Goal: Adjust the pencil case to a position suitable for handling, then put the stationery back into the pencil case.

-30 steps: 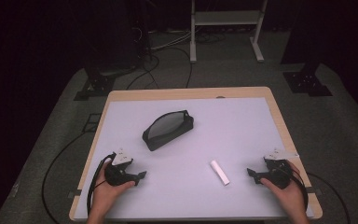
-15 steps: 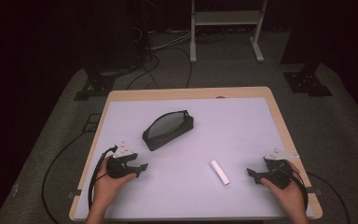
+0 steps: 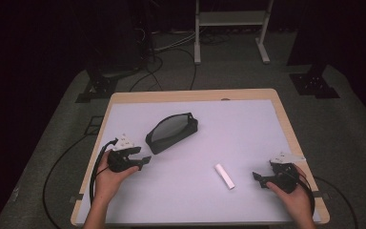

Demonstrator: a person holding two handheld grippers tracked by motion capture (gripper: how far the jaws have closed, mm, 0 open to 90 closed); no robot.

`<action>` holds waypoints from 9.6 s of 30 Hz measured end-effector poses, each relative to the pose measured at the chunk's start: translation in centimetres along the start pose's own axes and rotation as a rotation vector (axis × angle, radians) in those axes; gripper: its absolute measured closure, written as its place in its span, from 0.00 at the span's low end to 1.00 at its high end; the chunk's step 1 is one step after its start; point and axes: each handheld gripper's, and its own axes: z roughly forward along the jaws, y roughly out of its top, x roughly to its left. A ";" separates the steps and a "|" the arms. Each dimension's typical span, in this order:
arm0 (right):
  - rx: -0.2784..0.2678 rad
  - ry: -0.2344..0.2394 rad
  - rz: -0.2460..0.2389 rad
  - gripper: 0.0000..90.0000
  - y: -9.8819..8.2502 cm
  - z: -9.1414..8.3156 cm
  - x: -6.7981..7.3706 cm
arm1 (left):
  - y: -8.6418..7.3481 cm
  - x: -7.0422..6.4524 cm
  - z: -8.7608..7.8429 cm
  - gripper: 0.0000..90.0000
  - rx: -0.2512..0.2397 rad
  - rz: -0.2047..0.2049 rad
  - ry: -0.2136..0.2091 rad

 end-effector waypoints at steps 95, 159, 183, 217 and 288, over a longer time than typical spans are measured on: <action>-0.002 -0.003 -0.001 0.14 0.0 0.0 0.0 | 9.5 6.2 10.8 0.98 0.016 0.012 -0.105; -0.001 0.000 0.001 0.14 0.0 0.0 0.0 | 7.4 -0.1 4.3 0.98 0.007 0.076 -0.413; 0.001 0.002 0.003 0.14 0.0 0.0 0.0 | 6.5 -2.9 4.3 0.98 0.040 0.134 -0.526; 0.000 0.002 0.003 0.14 0.0 0.0 0.0 | 5.5 -5.0 5.6 0.95 0.109 0.201 -0.638; 0.001 -0.002 -0.002 0.14 0.0 0.0 0.0 | -2.9 2.7 -0.4 0.18 0.074 -0.096 0.066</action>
